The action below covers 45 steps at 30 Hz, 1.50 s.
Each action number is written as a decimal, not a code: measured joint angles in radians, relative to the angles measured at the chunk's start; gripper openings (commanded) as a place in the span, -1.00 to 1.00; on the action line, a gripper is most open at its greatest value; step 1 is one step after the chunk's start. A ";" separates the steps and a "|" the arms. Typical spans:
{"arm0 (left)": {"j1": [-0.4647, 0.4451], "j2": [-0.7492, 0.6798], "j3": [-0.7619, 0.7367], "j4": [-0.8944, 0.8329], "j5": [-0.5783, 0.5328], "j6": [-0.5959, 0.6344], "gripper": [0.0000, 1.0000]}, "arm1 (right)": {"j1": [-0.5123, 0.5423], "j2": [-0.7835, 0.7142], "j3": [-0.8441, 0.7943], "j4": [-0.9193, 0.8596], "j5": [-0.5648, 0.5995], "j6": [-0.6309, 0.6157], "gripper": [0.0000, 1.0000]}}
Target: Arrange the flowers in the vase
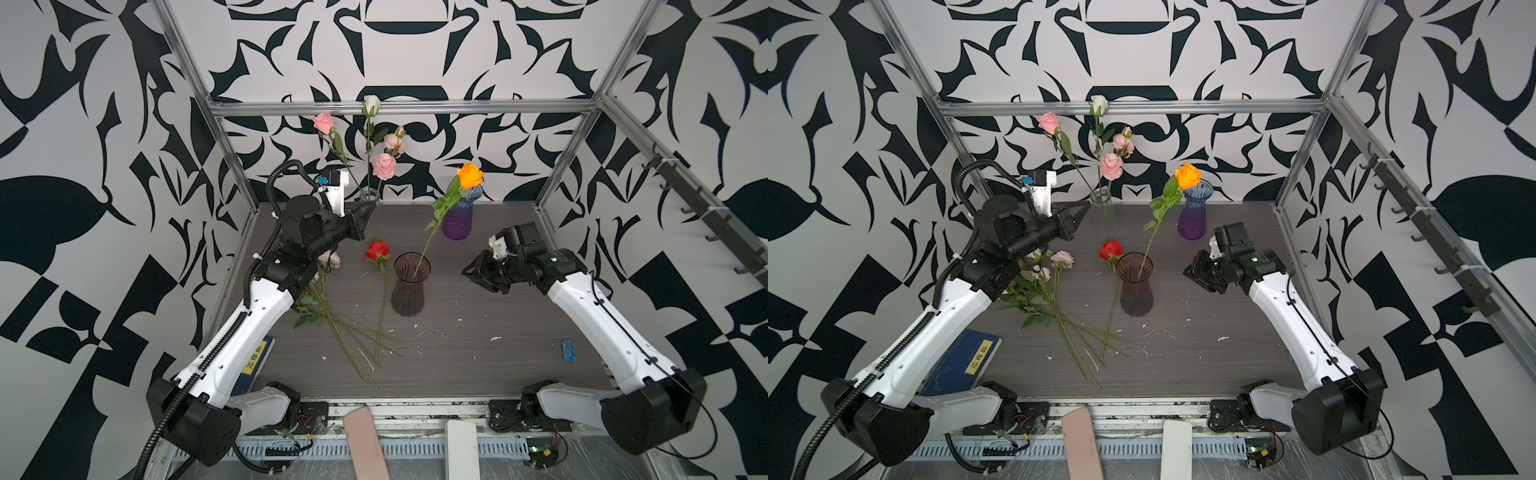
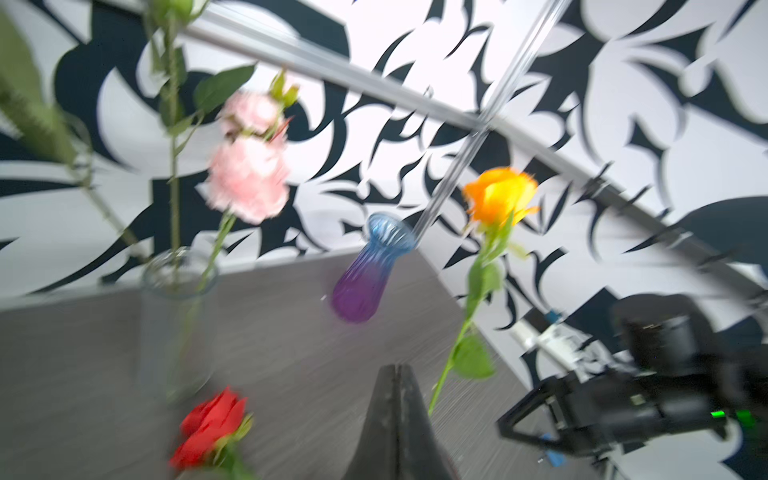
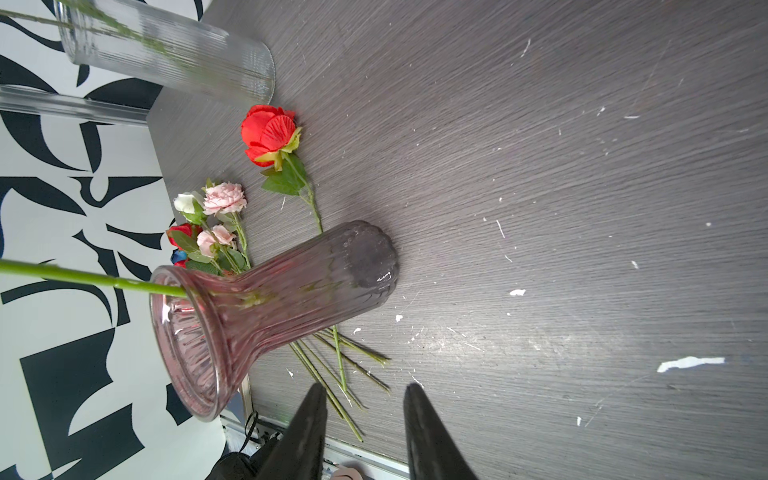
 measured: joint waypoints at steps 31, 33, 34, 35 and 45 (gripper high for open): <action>0.003 0.652 0.219 -0.678 -0.111 -0.205 0.15 | -0.045 -0.036 -0.012 -0.045 -0.011 -0.050 -0.28; -0.008 0.702 0.261 -0.692 -0.110 -0.209 0.19 | -0.058 -0.045 -0.011 -0.056 -0.011 -0.055 -0.28; -0.013 0.722 0.278 -0.698 -0.108 -0.211 0.19 | -0.064 -0.048 -0.011 -0.060 -0.011 -0.058 -0.28; -0.017 0.744 0.294 -0.700 -0.103 -0.216 0.19 | -0.069 -0.049 -0.010 -0.065 -0.011 -0.062 -0.28; -0.032 0.931 0.409 -0.755 -0.085 -0.281 0.04 | -0.117 -0.068 0.004 -0.111 -0.011 -0.103 -0.28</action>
